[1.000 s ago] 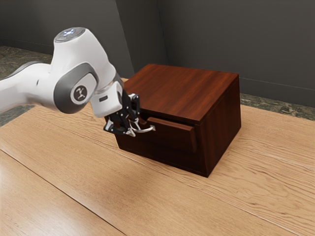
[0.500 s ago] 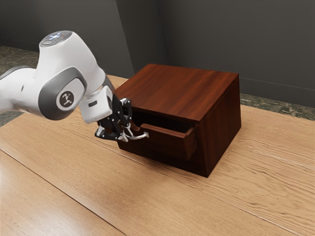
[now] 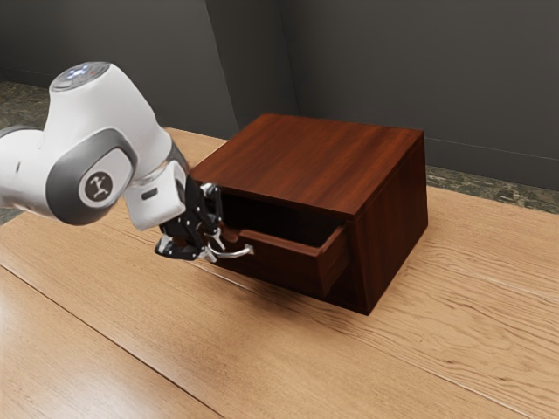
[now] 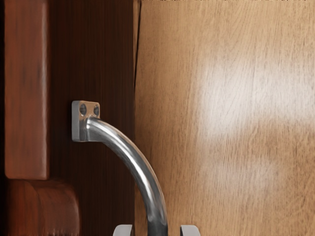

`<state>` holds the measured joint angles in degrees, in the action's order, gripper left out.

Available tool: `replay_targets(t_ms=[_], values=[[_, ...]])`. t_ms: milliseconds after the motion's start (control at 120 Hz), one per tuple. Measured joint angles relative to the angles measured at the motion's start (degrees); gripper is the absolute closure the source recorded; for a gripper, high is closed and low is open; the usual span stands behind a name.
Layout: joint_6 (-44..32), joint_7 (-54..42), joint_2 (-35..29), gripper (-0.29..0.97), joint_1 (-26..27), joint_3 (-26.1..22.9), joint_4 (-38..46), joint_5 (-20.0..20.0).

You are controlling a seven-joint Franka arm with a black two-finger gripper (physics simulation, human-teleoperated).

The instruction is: Pull the drawer handle with one arm to open the drawer

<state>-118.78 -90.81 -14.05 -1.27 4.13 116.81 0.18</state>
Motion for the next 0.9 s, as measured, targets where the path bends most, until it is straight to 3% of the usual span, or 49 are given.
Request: replay_targets(t_ms=[900], values=[[0.98,1.96,-13.83,0.65,0.19,0.00,12.92,-0.61]])
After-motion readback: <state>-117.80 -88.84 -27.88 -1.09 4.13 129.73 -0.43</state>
